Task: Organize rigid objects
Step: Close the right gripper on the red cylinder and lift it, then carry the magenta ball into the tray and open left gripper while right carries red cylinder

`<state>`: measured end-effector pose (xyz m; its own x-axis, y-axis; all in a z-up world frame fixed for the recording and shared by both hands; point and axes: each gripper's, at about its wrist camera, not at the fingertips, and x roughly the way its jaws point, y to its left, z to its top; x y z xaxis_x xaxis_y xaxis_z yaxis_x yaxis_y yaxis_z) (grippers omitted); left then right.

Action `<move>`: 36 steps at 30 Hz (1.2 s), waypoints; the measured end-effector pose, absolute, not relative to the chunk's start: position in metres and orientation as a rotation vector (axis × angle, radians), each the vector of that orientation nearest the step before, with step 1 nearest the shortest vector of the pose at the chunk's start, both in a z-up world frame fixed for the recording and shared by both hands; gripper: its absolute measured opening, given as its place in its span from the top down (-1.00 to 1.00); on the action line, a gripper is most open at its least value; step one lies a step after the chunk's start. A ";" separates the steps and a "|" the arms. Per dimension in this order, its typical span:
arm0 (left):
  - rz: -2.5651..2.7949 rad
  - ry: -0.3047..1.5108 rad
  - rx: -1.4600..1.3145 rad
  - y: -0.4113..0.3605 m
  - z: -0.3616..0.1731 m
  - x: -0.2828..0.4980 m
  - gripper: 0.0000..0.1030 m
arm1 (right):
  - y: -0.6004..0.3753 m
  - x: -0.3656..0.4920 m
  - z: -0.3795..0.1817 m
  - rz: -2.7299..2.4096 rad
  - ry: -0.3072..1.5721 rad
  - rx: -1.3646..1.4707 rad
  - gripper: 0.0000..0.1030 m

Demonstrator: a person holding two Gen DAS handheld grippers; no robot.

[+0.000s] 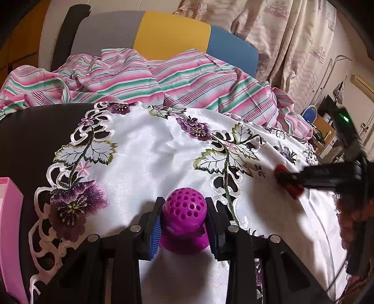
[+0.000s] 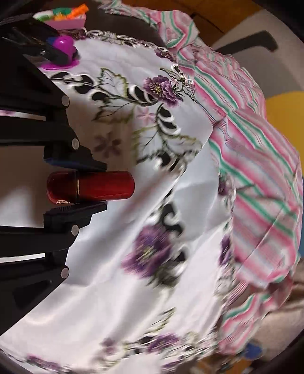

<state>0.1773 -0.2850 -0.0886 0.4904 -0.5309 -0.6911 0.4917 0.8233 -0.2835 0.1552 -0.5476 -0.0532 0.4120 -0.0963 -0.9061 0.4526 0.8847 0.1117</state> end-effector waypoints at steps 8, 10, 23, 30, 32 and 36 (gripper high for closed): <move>-0.675 0.850 -0.022 -0.300 -0.071 0.168 0.37 | -0.555 0.100 -0.045 -0.432 1.003 0.552 0.49; -0.702 0.842 -0.028 -0.301 -0.064 0.163 0.37 | -0.553 0.092 -0.048 -0.411 0.953 0.573 0.49; -0.706 0.807 -0.068 -0.260 -0.027 0.112 0.37 | -0.556 0.097 -0.056 -0.395 0.958 0.596 0.49; -0.656 0.775 -0.078 -0.200 -0.009 0.082 0.37 | -0.544 0.099 -0.050 -0.373 0.946 0.535 0.49; -0.642 0.767 -0.053 -0.187 -0.006 0.075 0.37 | -0.539 0.100 -0.047 -0.365 0.941 0.511 0.49; -0.611 0.762 -0.055 -0.157 -0.005 0.061 0.37 | -0.528 0.102 -0.040 -0.349 0.930 0.450 0.49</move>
<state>0.0609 -0.1567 -0.0053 0.5599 -0.5373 -0.6307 0.4989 0.8264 -0.2611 0.1018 -0.5281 -0.0405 0.5534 -0.0949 -0.8275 0.4733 0.8533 0.2187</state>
